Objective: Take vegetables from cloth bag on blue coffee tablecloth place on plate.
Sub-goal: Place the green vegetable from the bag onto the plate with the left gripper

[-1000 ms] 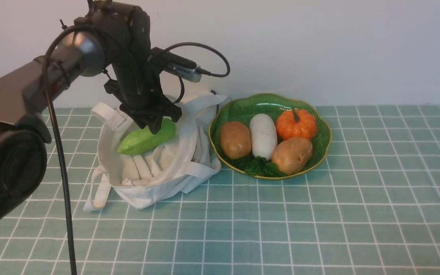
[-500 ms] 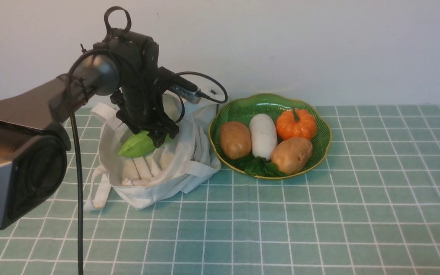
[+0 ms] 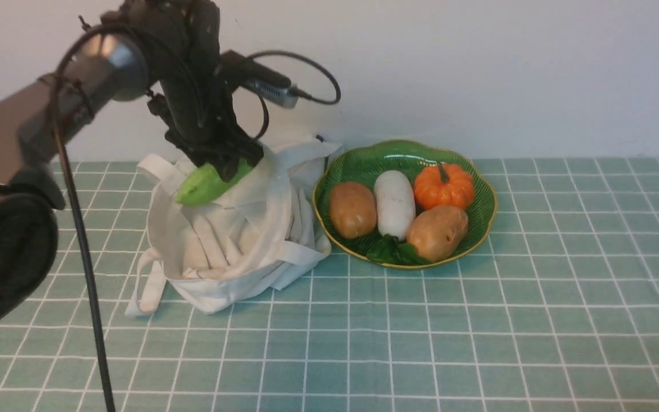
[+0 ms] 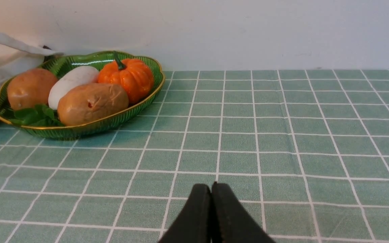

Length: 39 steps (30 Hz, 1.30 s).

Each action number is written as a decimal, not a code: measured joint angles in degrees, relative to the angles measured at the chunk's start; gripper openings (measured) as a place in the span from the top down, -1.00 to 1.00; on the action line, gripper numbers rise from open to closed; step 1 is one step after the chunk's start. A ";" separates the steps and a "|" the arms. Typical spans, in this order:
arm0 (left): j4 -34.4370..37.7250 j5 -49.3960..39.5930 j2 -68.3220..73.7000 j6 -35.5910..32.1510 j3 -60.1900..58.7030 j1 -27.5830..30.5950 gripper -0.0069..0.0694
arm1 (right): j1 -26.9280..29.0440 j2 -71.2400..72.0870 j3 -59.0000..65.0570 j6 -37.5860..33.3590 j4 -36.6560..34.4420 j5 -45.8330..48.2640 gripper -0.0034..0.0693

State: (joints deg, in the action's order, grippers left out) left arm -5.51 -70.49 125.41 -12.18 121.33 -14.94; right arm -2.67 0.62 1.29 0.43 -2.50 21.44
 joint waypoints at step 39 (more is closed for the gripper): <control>33.84 25.51 8.95 13.85 0.47 -12.73 -0.50 | 0.00 0.00 0.00 0.00 0.00 0.00 0.95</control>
State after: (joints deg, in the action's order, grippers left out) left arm 28.33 -44.98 134.36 1.67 121.80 -27.67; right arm -2.67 0.62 1.29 0.43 -2.50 21.44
